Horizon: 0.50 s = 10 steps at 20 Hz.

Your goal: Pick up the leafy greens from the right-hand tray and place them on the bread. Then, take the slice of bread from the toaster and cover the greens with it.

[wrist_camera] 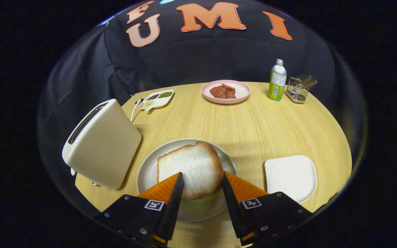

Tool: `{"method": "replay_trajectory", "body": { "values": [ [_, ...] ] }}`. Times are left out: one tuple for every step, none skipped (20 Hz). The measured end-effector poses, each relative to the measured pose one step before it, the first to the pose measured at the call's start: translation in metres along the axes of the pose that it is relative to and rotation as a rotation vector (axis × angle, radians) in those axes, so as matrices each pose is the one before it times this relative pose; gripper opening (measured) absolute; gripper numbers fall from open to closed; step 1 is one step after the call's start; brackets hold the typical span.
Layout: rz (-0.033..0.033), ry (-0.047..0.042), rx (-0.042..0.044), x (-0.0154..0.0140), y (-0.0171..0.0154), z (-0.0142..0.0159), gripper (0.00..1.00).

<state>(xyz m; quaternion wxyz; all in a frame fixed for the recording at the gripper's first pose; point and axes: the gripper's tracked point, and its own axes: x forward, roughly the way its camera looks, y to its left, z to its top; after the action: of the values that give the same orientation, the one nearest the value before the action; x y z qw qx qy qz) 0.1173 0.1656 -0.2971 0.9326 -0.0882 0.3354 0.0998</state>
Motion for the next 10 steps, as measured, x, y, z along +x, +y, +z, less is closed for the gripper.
{"method": "replay_trajectory", "body": {
  "values": [
    [0.00007,0.00314,0.00543,-0.00122,-0.00081,-0.00119,0.71],
    [-0.00626,-0.00217,0.00517,-0.00082,-0.00232,0.00097,0.80],
    [-0.00285,-0.00436,0.00935,-0.00275,-0.00325,0.00268,0.84],
    [0.00209,0.00046,0.00929,-0.00451,-0.00178,0.00218,0.91],
    [-0.00220,-0.01083,0.00659,-0.00699,-0.00249,0.00538,0.95],
    [-0.00701,-0.01406,-0.00393,-0.00745,-0.00424,0.00776,0.99],
    [-0.00843,-0.02109,-0.01030,-0.00836,-0.00474,0.00869,0.99],
    [-0.00765,-0.02348,-0.00874,-0.00985,-0.00502,0.01083,0.99],
    [-0.00761,-0.02400,-0.00532,-0.01117,-0.00533,0.01145,0.99],
    [-0.01157,-0.03561,-0.00255,-0.00926,-0.00669,0.01419,0.99]
  ]
}}
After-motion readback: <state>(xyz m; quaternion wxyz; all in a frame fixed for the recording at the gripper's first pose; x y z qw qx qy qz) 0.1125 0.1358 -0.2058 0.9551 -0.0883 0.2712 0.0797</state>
